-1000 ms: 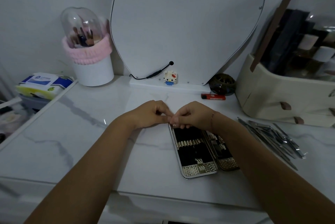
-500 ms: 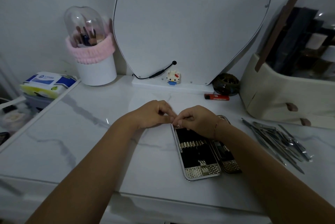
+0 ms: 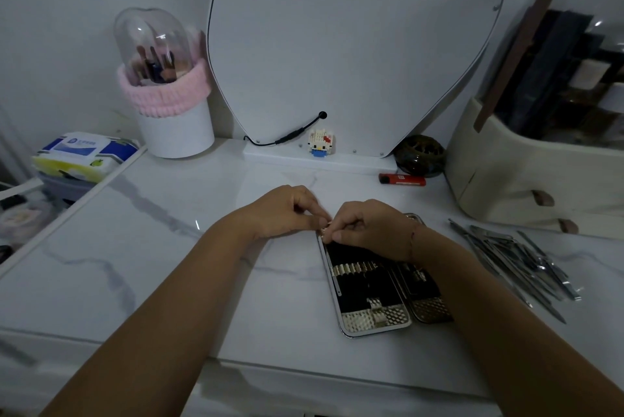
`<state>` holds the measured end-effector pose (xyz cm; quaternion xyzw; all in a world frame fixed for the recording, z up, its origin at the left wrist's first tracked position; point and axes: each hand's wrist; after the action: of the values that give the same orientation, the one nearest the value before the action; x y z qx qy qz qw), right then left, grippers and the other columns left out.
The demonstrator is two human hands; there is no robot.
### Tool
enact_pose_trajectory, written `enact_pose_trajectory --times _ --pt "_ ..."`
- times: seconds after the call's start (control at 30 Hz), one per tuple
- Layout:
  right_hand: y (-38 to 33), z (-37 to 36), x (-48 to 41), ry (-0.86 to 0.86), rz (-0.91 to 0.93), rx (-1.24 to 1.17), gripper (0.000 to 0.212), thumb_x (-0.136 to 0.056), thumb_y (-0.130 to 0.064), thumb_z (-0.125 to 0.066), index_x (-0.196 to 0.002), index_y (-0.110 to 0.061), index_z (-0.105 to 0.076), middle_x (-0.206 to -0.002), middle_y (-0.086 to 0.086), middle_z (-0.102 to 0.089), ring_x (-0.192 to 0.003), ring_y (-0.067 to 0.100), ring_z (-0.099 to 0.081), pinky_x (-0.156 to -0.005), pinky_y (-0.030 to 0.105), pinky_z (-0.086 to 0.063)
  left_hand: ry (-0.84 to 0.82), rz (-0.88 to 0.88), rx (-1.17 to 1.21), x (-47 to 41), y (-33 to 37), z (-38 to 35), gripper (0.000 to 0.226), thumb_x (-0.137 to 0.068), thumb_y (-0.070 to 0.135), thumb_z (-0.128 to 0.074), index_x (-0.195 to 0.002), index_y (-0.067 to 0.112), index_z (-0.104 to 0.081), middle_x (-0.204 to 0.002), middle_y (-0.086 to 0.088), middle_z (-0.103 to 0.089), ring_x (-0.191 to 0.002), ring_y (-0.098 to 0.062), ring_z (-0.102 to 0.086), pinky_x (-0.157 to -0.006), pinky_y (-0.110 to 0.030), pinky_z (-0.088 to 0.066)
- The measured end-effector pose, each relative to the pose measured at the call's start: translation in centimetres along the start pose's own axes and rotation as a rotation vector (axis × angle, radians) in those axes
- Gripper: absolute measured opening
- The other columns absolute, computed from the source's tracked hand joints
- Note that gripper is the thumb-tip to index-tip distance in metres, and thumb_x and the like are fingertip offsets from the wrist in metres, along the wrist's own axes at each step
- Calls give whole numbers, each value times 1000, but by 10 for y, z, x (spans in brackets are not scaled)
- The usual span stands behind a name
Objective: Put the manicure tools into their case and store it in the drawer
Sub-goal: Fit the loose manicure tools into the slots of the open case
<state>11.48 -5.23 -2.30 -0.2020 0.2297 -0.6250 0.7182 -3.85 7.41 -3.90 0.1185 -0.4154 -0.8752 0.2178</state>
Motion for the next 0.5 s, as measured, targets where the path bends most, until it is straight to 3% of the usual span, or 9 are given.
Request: enact_pose_trajectory --times 0.13,0.27,0.4,0.5 --pt "-6 3 4 20 -30 -45 15 -83 -15 -62 -92 -19 -73 -82 -17 -59 -80 1 -57 -78 10 -44 91 -9 20 -1 -1 -7 13 -72 21 -78 -78 32 -74 -82 10 -57 -63 5 -49 -62 -9 -35" --pt "4 36 39 268 -178 -162 8 -82 -20 -64 -86 -23 -70 -81 -12 -67 -79 2 -63 -76 15 -49 194 11 73 -3 -1 -15 10 -70 16 -79 -71 25 -75 -75 8 -64 -71 -4 -60 -70 -17 -42" --pt "44 64 99 551 -482 26 3 -78 -21 -70 -78 -24 -68 -70 -10 -65 -67 1 -58 -71 21 -42 261 27 94 -6 2 -22 16 -68 18 -81 -58 24 -70 -70 7 -68 -69 -5 -63 -68 -19 -49" --pt "60 70 120 533 -615 108 10 -74 -20 -73 -82 -14 -72 -76 1 -68 -73 11 -61 -76 28 -48 276 37 104 -10 2 -22 20 -67 22 -82 -54 27 -68 -68 6 -70 -64 -4 -62 -65 -18 -48"
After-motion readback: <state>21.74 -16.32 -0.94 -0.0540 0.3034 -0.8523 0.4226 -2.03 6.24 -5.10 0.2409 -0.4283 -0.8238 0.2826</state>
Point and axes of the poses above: each hand's wrist, its own x-axis away from the middle knuckle, its own z-axis out of the back of the hand, y = z × x
